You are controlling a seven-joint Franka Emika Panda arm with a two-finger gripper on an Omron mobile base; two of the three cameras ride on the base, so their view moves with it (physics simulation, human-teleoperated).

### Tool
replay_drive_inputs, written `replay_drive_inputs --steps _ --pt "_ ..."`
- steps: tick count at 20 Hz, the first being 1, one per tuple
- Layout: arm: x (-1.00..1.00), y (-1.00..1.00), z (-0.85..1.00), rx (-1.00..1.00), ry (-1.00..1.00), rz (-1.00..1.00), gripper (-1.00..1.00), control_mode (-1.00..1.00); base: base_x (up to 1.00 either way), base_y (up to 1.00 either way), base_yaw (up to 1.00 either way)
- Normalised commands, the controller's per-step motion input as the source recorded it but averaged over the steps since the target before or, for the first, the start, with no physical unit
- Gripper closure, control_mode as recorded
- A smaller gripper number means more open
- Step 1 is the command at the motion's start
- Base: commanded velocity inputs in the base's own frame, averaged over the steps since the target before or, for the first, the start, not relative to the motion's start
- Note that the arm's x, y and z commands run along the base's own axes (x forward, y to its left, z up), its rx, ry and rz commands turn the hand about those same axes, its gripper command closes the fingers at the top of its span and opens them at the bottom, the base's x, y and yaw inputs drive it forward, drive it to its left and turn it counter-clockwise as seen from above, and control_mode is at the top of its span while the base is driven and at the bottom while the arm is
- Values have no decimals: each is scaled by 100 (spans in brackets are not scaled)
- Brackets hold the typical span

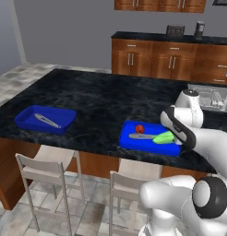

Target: Gather the bell pepper and corn from the fridge and place them on a tray on the dining counter. Then gather the chicken drumsticks from the fridge and place them on the other tray.

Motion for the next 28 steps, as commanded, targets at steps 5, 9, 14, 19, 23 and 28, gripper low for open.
replay_drive_inputs --steps 5,9,14,19,23,28 --pt "8 -8 -32 0 0 0 100 -100 0 0 0" --pt "12 -14 -29 0 0 0 100 -100 0 0 0" --pt "22 -10 -25 0 0 0 100 -100 0 0 0" --pt "30 -6 -16 0 0 0 100 -100 0 0 0" --pt "33 -8 -6 0 0 0 100 -100 0 0 0" --pt "28 -4 -5 0 0 0 100 -100 0 0 0"
